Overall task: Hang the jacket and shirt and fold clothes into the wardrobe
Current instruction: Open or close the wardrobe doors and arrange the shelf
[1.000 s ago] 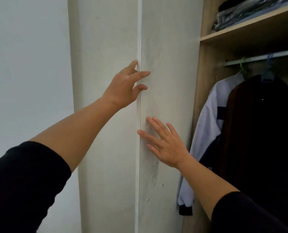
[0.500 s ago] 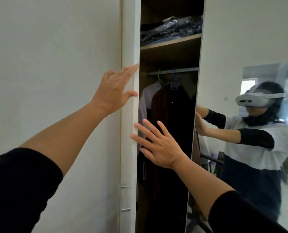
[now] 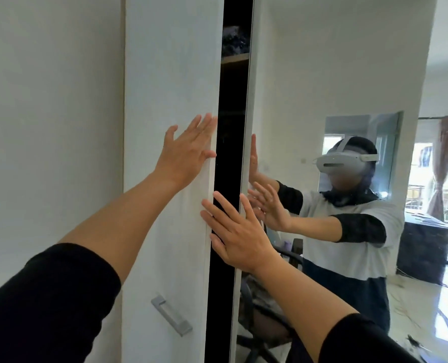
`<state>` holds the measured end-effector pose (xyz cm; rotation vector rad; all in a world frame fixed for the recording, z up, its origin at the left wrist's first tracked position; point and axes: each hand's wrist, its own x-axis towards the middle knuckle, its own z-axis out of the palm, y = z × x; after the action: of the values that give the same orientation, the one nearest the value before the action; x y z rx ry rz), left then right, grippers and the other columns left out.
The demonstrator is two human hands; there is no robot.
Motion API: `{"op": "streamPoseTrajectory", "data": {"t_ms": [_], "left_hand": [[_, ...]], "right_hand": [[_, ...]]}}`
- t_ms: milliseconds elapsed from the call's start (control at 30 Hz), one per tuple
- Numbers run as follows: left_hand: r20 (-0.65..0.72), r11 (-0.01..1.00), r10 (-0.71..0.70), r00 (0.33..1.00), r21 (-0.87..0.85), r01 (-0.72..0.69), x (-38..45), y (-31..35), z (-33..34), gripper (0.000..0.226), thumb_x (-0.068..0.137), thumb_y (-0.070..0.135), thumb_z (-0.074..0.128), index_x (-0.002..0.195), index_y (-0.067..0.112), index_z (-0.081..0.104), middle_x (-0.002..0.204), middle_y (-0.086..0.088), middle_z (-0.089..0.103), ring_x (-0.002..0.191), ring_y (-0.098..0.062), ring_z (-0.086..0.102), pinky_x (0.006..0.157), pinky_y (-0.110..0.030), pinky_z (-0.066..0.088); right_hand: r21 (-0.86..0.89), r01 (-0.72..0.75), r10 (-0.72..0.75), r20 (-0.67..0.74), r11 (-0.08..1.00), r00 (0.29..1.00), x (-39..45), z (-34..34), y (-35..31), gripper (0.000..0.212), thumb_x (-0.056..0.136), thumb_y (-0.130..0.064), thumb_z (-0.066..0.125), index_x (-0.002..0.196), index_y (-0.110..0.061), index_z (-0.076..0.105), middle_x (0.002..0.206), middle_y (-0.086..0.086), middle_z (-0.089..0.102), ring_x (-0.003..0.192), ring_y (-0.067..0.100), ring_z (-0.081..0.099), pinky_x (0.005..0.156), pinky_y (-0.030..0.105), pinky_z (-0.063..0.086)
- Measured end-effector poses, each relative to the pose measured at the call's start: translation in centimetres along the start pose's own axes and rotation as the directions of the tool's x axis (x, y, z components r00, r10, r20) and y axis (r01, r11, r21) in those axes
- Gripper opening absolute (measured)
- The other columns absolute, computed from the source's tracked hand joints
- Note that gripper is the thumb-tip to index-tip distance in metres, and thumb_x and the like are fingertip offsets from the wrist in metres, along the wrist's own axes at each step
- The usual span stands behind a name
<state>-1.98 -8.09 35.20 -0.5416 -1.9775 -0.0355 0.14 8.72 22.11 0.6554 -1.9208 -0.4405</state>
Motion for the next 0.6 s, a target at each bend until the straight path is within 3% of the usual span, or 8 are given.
{"op": "streamPoseTrajectory", "data": {"t_ms": [300, 467, 600], "left_hand": [[0.052, 0.995, -0.02, 0.998, -0.099, 0.025, 2.5, 2.5, 5.0, 0.062, 0.101, 0.031, 0.033, 0.149, 0.02, -0.004, 0.158, 0.005, -0.003, 0.146, -0.012, -0.002, 0.113, -0.049, 0.005], [0.172, 0.999, 0.012, 0.985, -0.041, -0.005, 2.9, 2.5, 7.3, 0.068, 0.101, 0.034, 0.034, 0.148, 0.021, -0.013, 0.158, 0.007, -0.013, 0.146, -0.013, -0.008, 0.113, -0.053, 0.004], [0.199, 0.996, 0.003, 0.98, -0.089, 0.015, 2.9, 2.7, 9.0, 0.072, 0.099, 0.029, 0.038, 0.147, 0.023, -0.016, 0.157, 0.008, -0.016, 0.145, -0.013, -0.008, 0.112, -0.054, 0.006]], "right_hand": [[-0.095, -0.199, 0.208, 0.09, 0.975, 0.974, -0.9, 2.7, 1.1, 0.055, 0.088, -0.036, 0.036, 0.134, -0.011, 0.051, 0.149, 0.006, 0.04, 0.143, 0.026, 0.025, 0.112, 0.057, 0.015], [-0.227, -0.264, 0.309, 0.193, 0.937, 0.931, -0.5, 3.8, 1.6, 0.057, 0.086, -0.038, 0.035, 0.132, -0.01, 0.054, 0.147, 0.007, 0.043, 0.143, 0.026, 0.026, 0.115, 0.055, 0.004], [-0.299, -0.334, 0.41, 0.245, 0.894, 0.878, -0.1, 4.7, 1.1, 0.065, 0.081, -0.045, 0.051, 0.137, -0.012, 0.049, 0.15, 0.005, 0.037, 0.143, 0.024, 0.025, 0.114, 0.056, 0.0]]}}
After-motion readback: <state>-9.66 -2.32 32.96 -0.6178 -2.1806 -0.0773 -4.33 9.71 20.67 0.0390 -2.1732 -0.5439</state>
